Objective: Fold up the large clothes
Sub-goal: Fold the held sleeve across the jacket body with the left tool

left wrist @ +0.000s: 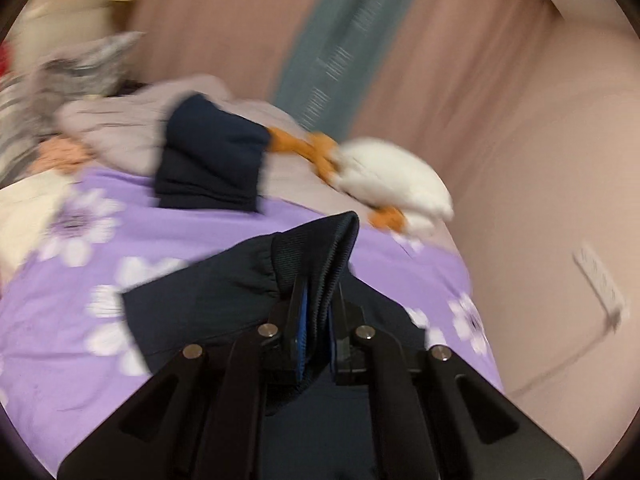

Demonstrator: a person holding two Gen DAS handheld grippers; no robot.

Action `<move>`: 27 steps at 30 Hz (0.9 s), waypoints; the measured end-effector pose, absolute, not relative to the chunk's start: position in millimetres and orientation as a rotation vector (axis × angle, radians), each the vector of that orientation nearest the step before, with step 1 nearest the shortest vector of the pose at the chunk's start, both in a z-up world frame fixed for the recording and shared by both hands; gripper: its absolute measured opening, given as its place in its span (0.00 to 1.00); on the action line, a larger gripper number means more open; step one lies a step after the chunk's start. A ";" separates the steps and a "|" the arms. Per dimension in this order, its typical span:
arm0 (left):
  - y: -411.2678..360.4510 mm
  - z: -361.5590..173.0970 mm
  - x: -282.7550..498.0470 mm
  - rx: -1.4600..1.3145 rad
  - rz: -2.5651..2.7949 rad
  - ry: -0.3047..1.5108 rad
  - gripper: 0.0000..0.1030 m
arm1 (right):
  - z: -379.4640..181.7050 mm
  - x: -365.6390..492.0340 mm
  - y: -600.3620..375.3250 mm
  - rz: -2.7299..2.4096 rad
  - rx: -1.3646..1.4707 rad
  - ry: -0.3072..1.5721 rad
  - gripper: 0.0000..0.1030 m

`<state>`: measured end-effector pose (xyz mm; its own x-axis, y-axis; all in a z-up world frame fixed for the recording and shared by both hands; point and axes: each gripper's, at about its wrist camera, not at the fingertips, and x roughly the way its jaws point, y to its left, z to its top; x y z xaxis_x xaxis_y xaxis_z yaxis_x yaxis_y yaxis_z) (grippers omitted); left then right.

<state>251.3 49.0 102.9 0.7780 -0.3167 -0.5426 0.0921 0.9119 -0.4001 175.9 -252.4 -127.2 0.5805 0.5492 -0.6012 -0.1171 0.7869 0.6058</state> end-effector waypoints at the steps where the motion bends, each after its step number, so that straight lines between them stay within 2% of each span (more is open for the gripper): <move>1: 16.3 96.4 263.6 -0.345 -0.258 0.678 0.07 | -128.6 175.5 -262.4 0.398 0.552 0.865 0.75; 5: -86.8 60.1 300.8 -0.219 -0.322 0.770 0.08 | -137.4 174.1 -304.1 0.326 0.579 0.856 0.75; 8: -143.7 9.3 330.7 -0.161 -0.325 0.868 0.13 | -145.4 169.2 -333.2 0.268 0.620 0.847 0.75; 9: -162.2 -14.5 342.5 -0.131 -0.312 0.908 0.23 | -148.3 167.1 -342.4 0.246 0.633 0.847 0.75; 10: -171.4 -29.6 351.8 -0.105 -0.293 0.935 0.50 | -149.8 165.7 -346.7 0.232 0.641 0.848 0.75; 12: -191.7 -66.0 365.6 -0.058 -0.245 1.000 0.82 | -155.5 162.5 -360.4 0.196 0.660 0.860 0.75; 13: -197.0 -82.0 370.3 -0.054 -0.242 1.022 0.78 | -156.8 161.1 -363.1 0.185 0.664 0.863 0.75; 15: -197.6 -99.0 376.7 -0.073 -0.268 1.058 0.79 | -158.3 159.6 -368.7 0.162 0.667 0.868 0.75; 19: -173.1 -88.4 364.0 -0.161 -0.408 1.081 0.79 | -154.6 160.4 -375.5 0.142 0.675 0.862 0.75; 23: -95.7 -62.8 329.8 -0.260 -0.443 0.984 0.80 | -141.6 173.2 -374.3 0.206 0.689 0.821 0.75; 25: -55.6 -60.2 318.0 -0.281 -0.393 0.954 0.84 | -137.6 194.3 -370.4 0.234 0.695 0.817 0.75; 27: 0.1 -65.5 304.4 -0.283 -0.283 0.931 0.85 | -132.0 214.9 -362.8 0.233 0.681 0.819 0.75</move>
<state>304.4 0.1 -65.5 0.5659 -0.3579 -0.7428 0.1164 0.9265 -0.3577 214.9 -362.8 -132.0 0.6721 0.4420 -0.5941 0.0625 0.7655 0.6403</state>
